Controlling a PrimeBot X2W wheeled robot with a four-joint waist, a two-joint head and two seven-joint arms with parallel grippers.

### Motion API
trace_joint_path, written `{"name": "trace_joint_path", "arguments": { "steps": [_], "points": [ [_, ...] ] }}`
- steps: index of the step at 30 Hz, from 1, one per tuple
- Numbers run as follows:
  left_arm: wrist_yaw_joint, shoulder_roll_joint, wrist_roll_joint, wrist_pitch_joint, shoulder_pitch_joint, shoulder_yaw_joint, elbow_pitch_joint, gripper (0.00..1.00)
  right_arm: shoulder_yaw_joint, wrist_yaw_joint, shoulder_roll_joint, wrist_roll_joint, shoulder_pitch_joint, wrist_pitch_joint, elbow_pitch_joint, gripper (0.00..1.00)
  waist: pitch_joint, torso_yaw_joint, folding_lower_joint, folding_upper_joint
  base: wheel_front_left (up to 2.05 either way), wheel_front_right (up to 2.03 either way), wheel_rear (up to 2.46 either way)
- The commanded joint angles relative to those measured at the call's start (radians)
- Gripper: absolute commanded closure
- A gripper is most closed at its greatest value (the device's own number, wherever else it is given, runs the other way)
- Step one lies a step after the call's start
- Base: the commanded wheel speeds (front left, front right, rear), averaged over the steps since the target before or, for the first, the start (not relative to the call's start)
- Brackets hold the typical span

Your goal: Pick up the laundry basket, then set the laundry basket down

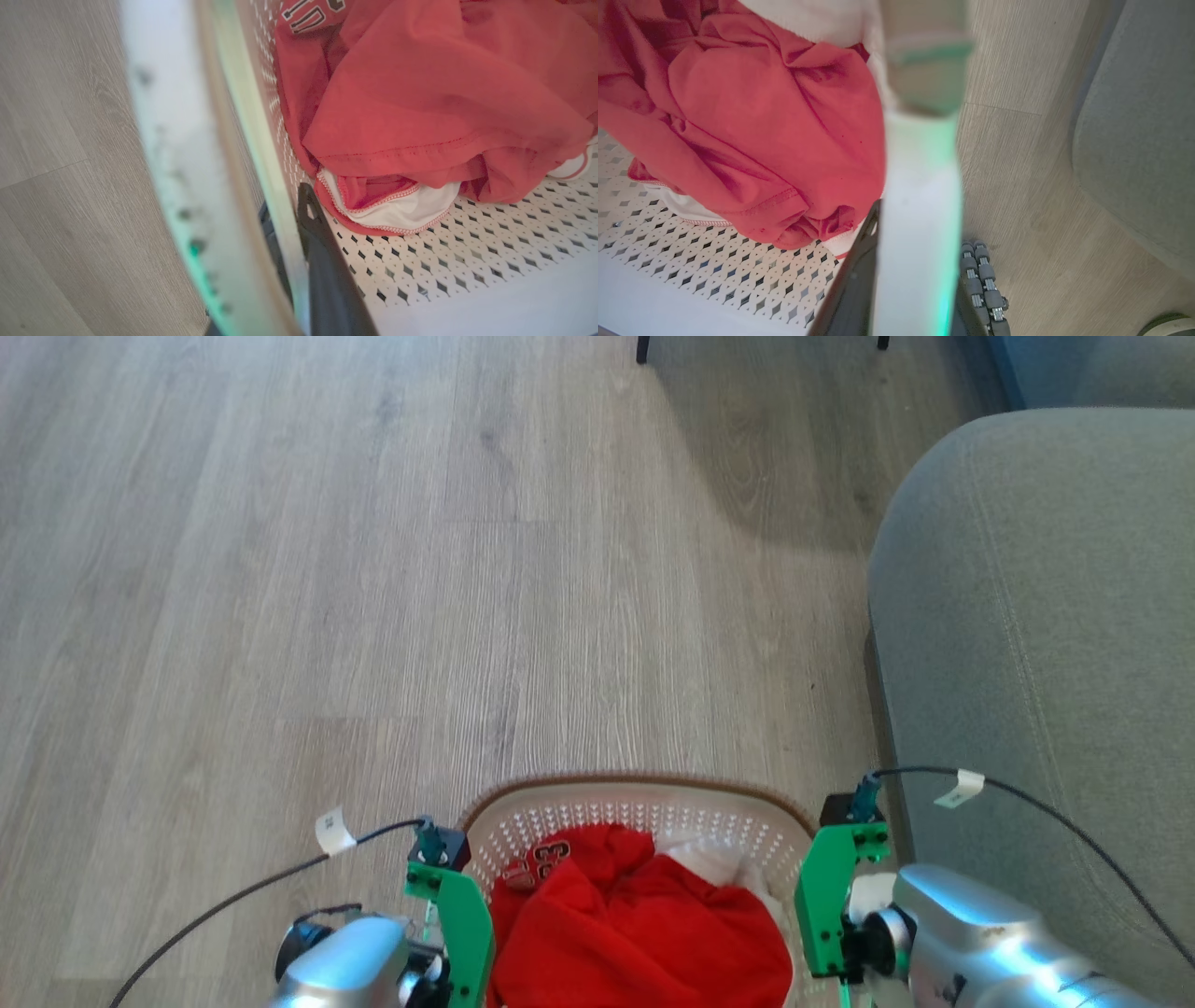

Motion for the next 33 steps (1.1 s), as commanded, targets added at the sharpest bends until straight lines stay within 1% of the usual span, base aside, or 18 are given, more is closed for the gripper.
{"name": "trace_joint_path", "arguments": {
  "steps": [1, 8, 17, 33],
  "points": [
    [-0.013, 0.002, 0.003, 0.005, -0.035, 0.002, -0.024, 1.0, 0.024, 0.016, 0.034, -0.008, 0.011, 0.012, -0.027, 1.0, -0.011, 0.003, 0.0001, -0.0001, 0.0, 0.0, 0.0],
    [-0.015, 0.002, 0.002, 0.032, -0.027, 0.001, -0.032, 1.0, 0.03, 0.016, 0.046, -0.003, 0.02, 0.02, -0.017, 1.0, -0.027, 0.004, 0.0001, -0.0001, 0.0, 0.0, 0.0],
    [-0.016, 0.002, 0.006, 0.057, -0.026, -0.001, -0.052, 1.0, 0.028, 0.016, 0.048, 0.015, 0.015, 0.018, 0.0, 1.0, -0.02, 0.005, 0.0001, -0.0001, 0.0, 0.0, 0.0],
    [-0.016, 0.002, 0.003, 0.068, -0.023, -0.002, -0.057, 1.0, 0.033, 0.016, 0.05, 0.028, 0.01, 0.019, 0.006, 1.0, -0.016, 0.001, 0.0001, -0.0001, 0.0, 0.0, 0.0]
  ]
}}
